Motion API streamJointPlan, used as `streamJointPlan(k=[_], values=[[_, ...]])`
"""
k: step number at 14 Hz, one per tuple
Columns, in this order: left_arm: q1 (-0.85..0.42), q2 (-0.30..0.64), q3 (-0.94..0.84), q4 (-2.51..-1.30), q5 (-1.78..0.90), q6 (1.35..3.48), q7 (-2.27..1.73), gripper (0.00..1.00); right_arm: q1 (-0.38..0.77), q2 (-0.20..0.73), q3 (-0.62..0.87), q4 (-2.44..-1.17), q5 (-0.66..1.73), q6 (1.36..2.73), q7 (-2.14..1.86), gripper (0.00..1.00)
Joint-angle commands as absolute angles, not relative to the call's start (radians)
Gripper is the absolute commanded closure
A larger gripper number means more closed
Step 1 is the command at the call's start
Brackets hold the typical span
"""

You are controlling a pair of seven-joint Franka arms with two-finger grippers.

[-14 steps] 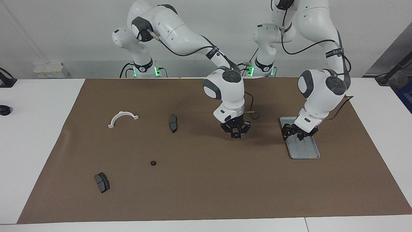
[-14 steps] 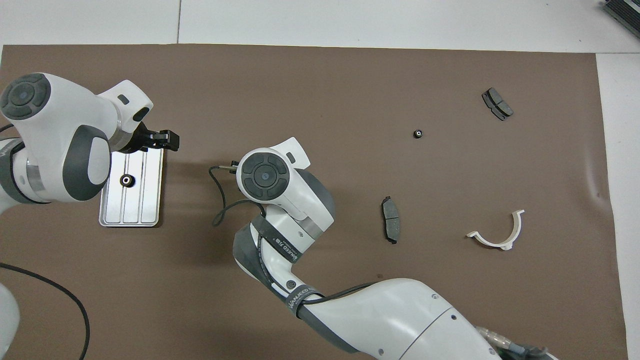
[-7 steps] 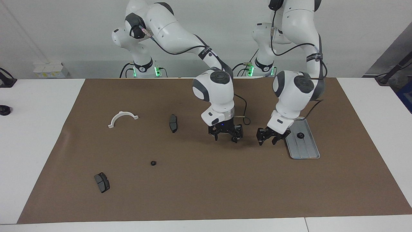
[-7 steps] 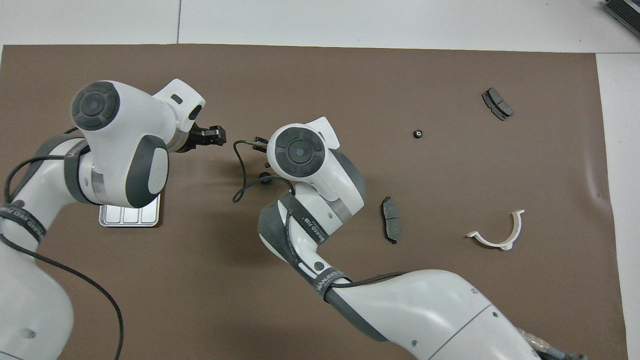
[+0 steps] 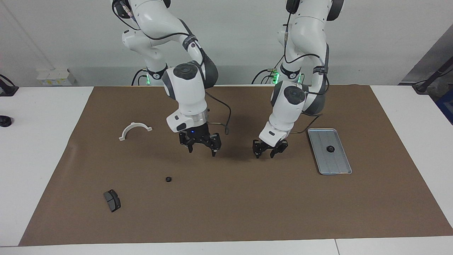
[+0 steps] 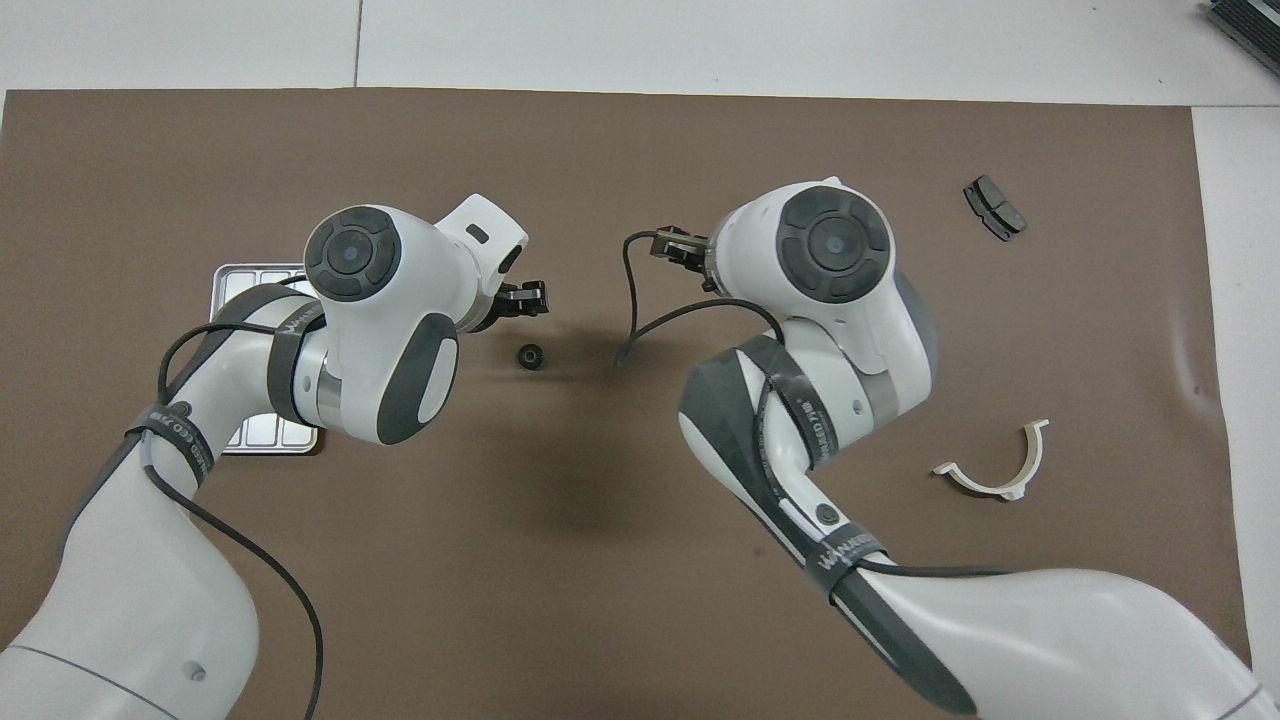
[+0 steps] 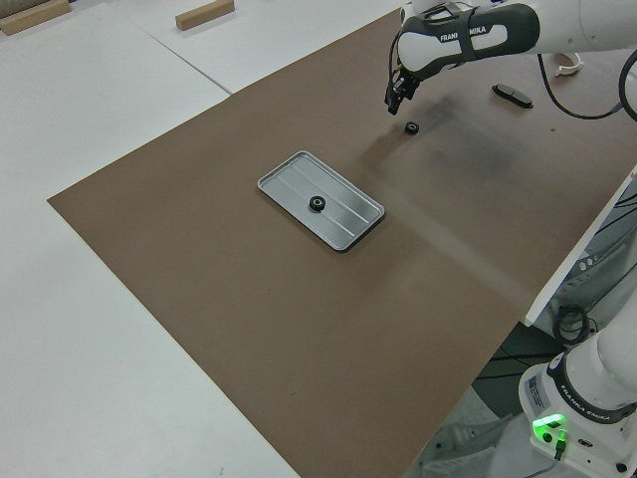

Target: Pick bearing gear from pile to tray

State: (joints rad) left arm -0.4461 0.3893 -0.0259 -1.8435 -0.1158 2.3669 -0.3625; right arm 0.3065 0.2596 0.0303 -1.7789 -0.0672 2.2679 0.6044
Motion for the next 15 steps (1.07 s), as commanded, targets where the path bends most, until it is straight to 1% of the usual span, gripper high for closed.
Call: streamJointPlan(k=[1,3,5,7,8,10,13,15], values=[[-0.485,0.393,-0.006,-1.871,-0.117,2.385,-0.371,0.38,0.235,0.174,0.046,-1.842,-0.075,2.195,0.455,0.00],[-0.486,0.391,-0.006,-1.887,-0.100,2.384,-0.368,0.40,0.177,0.131,0.048,-1.847,-0.074,2.119,0.356,0.00],[-0.486,0.391,-0.008,-1.890,-0.066,2.384,-0.364,0.42,0.141,0.126,0.048,-1.835,-0.066,2.111,0.269,0.00],[-0.485,0.391,-0.008,-1.891,-0.054,2.382,-0.361,0.44,0.133,0.141,0.046,-1.798,-0.064,2.065,0.252,0.00],[-0.485,0.391,-0.008,-1.896,-0.048,2.381,-0.360,0.45,0.132,0.159,0.046,-1.766,-0.064,2.039,0.250,0.00],[-0.488,0.388,-0.008,-1.910,-0.035,2.382,-0.360,0.46,0.127,0.202,0.046,-1.724,-0.067,2.040,0.250,0.00],[-0.489,0.387,-0.008,-1.925,-0.017,2.382,-0.359,0.50,0.114,0.311,0.048,-1.645,-0.069,2.068,0.250,0.00],[-0.492,0.385,-0.009,-1.927,-0.017,2.376,-0.359,0.62,0.112,0.388,0.048,-1.595,-0.064,2.107,0.250,0.00]])
